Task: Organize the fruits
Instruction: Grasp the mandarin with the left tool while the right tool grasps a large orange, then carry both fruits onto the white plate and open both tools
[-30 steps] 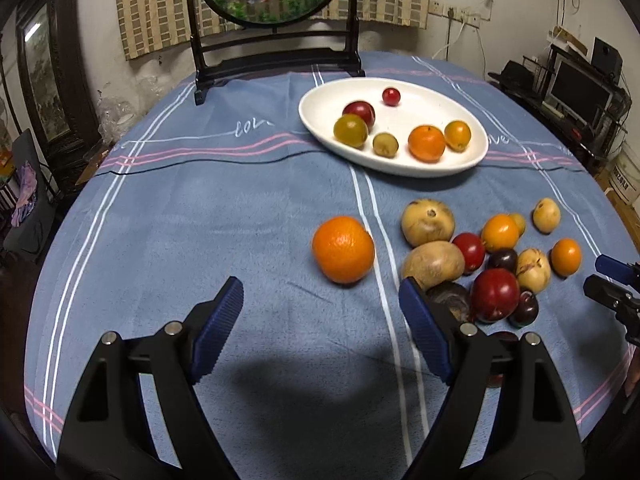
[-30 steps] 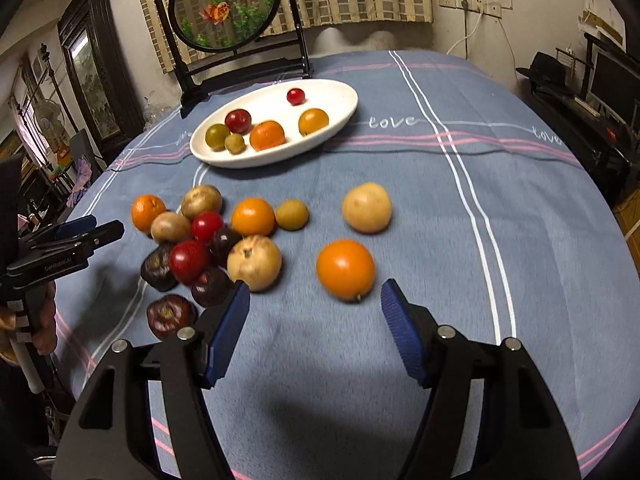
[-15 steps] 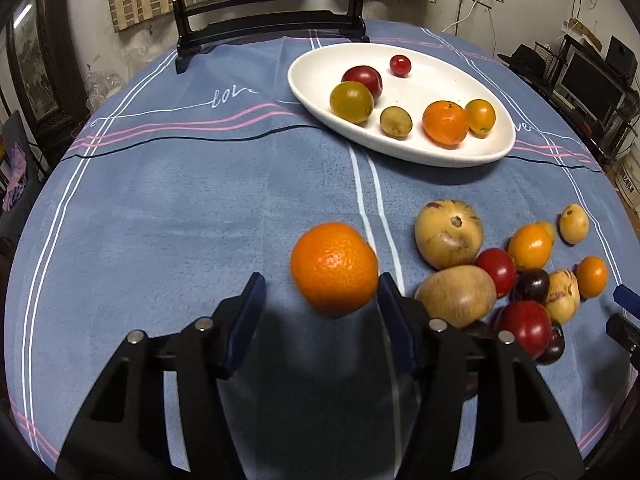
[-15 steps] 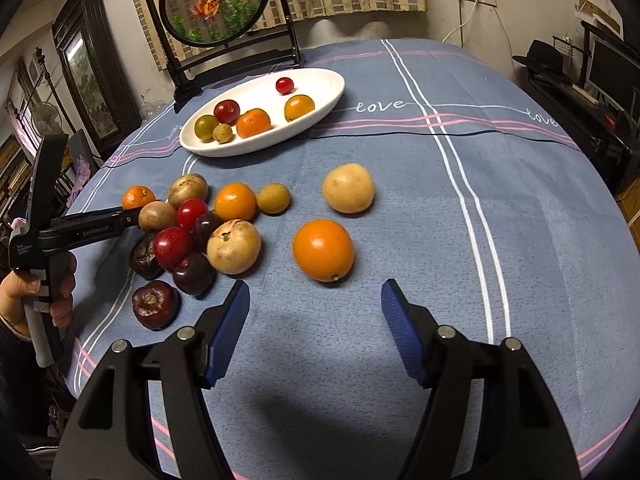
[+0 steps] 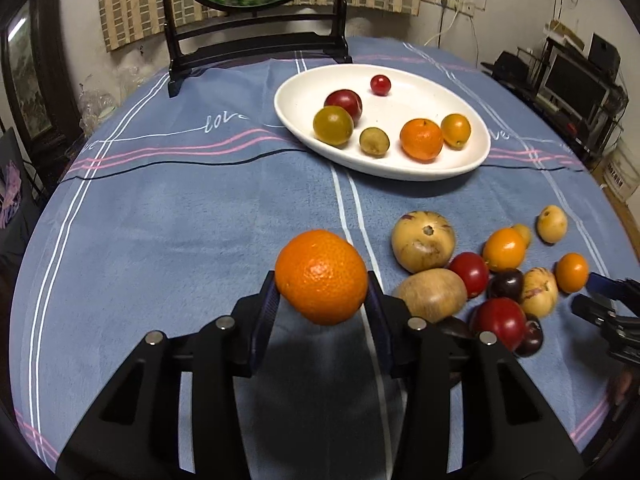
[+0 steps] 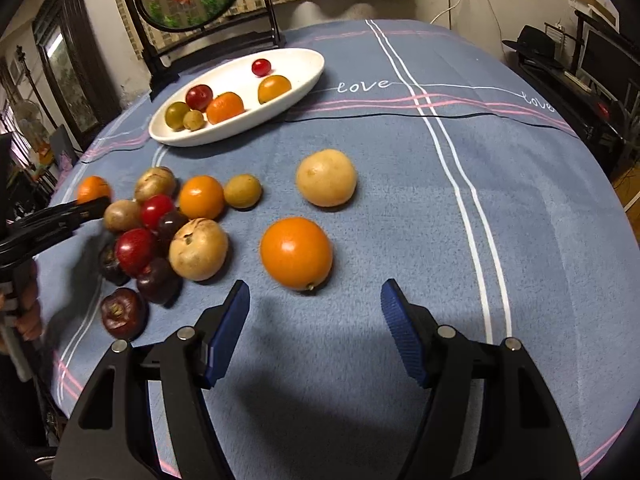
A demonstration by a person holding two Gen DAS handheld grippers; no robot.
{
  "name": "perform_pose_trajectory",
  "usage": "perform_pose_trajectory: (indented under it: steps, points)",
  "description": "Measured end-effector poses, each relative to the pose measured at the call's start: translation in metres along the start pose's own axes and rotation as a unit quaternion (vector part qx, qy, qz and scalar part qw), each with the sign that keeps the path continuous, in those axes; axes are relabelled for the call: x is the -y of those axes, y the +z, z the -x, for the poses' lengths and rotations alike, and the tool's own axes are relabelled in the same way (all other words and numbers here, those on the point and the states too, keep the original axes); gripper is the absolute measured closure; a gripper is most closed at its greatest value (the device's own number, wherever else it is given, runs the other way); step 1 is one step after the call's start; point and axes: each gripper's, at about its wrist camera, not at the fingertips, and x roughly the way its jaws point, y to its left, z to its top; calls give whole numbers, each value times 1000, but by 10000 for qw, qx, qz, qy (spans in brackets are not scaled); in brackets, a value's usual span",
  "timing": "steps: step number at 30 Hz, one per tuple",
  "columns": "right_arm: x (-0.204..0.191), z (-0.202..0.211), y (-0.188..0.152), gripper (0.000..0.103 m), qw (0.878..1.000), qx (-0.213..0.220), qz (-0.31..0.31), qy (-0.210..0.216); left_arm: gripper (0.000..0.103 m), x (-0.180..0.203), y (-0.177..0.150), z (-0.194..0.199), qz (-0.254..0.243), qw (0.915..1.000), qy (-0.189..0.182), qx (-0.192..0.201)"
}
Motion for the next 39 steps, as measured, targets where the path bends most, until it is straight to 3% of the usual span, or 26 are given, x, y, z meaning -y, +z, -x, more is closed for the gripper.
perform_pose_trajectory:
  steps: [8,14,26,39]
  points:
    - [-10,-15,14,38,9997,-122,97,-175,60,0,-9,16,-21,9999,-66,85]
    - [-15,-17,18,64,9994,-96,228,-238,60,2,-12,17,-57,9999,-98,64]
    - [-16,4,16,64,9994,166,300,-45,59,3,-7,20,-127,9999,-48,83]
    - [-37,31,68,64,9945,793,653,188,59,26,35,26,-479,9981,-111,371]
